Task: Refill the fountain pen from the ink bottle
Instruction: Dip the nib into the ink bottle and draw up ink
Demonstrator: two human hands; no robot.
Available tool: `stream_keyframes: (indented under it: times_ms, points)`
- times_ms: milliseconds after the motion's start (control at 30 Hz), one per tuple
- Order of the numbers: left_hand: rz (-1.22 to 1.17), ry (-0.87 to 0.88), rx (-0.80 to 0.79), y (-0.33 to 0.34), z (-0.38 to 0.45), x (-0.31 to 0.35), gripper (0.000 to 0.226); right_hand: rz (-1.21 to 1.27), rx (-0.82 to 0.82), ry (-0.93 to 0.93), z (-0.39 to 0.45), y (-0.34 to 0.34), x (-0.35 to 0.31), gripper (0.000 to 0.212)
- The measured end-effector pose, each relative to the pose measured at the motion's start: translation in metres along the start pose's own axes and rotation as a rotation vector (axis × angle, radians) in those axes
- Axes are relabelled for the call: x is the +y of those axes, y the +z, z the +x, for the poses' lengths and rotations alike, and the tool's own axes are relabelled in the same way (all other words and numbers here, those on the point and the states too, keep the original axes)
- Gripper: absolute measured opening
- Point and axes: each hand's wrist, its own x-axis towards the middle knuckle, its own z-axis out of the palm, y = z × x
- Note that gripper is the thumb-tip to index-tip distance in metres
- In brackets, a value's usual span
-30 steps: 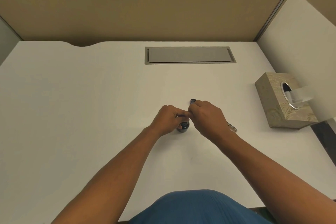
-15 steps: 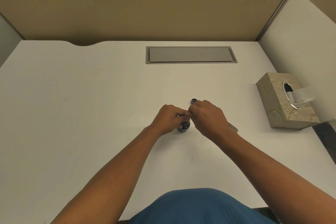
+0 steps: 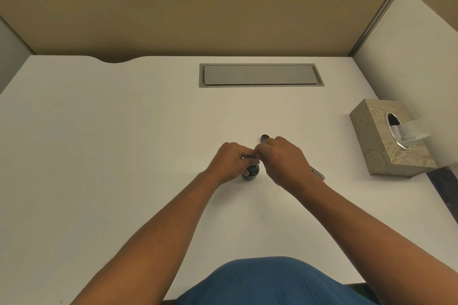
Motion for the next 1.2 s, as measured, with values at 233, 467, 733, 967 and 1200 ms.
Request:
stream_keyframes:
  times_ms: [233,467,733,967,1200]
  points:
    - [0.030,-0.004,-0.008,0.0007,-0.0018,-0.0014,0.012,-0.054,0.025,0.041,0.0000,0.0016,-0.0061,0.027]
    - [0.015,0.001,0.006,-0.0024,0.0004,0.0025,0.010,-0.015,-0.041,0.047,-0.0018,-0.0026,-0.0061,0.010]
    - [0.058,0.007,-0.001,0.0003,-0.0008,-0.0003,0.012,-0.056,-0.012,0.092,-0.0013,-0.0010,-0.0079,0.022]
    - [0.019,-0.003,0.005,-0.0030,-0.0001,0.0007,0.013,-0.001,-0.022,0.007,-0.0015,-0.0045,-0.0033,0.009]
    - [0.049,0.016,-0.002,-0.0031,-0.0004,-0.0016,0.014,-0.004,0.045,-0.011,-0.0013,-0.0001,-0.0034,0.014]
